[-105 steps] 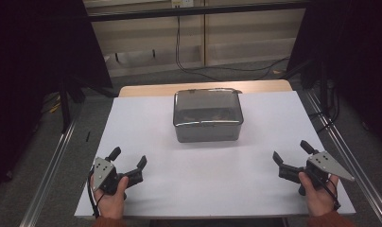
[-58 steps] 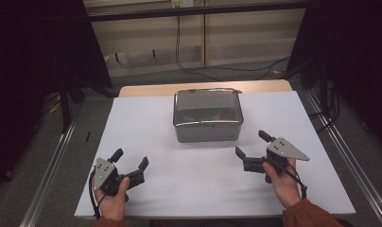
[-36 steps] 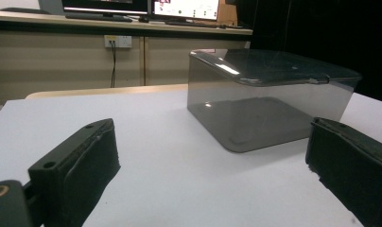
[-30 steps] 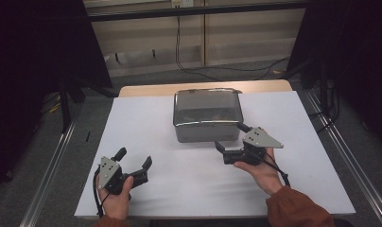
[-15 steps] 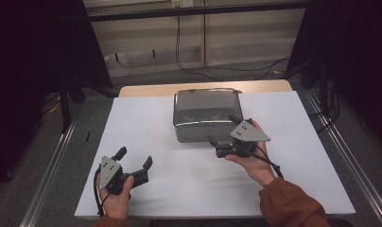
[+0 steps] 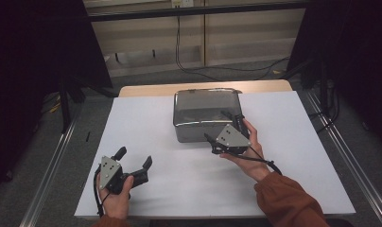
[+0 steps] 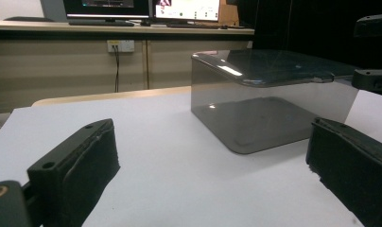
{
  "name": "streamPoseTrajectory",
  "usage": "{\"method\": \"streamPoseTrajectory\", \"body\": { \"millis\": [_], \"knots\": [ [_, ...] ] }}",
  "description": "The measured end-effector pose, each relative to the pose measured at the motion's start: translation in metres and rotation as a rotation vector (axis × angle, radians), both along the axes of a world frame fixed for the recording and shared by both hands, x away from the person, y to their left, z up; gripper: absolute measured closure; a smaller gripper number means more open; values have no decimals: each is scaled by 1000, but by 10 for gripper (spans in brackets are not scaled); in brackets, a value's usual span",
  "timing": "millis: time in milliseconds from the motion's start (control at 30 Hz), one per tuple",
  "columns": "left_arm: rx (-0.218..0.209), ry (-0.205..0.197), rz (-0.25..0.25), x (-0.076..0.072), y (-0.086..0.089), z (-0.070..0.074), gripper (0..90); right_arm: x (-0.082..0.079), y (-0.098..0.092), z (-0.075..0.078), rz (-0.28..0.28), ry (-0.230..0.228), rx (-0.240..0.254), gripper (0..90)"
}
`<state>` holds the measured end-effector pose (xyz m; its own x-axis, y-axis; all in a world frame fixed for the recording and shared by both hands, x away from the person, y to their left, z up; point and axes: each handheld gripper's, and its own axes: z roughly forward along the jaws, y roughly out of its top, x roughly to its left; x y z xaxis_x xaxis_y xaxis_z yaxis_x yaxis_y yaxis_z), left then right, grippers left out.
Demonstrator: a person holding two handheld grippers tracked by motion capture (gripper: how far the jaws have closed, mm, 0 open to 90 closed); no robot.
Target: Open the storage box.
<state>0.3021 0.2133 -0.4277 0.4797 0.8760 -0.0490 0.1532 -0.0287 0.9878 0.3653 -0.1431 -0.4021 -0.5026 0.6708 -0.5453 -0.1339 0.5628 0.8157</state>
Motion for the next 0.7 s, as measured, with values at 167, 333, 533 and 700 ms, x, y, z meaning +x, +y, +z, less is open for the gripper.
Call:
{"method": "streamPoseTrajectory", "body": {
  "millis": [167,333,533,700],
  "knots": [
    [-30,33,14,1,3,-3,29,0,5,0,-2,-39,-88,141],
    [-8,18,17,0,2,-1,29,-1,10,-6,-21,-124,-235,185],
    [10,12,9,0,1,-1,30,-3,16,-9,-22,-200,-372,235],
    [15,7,7,-1,0,-1,29,-6,23,-14,-22,-232,-480,337]
  ]
}}
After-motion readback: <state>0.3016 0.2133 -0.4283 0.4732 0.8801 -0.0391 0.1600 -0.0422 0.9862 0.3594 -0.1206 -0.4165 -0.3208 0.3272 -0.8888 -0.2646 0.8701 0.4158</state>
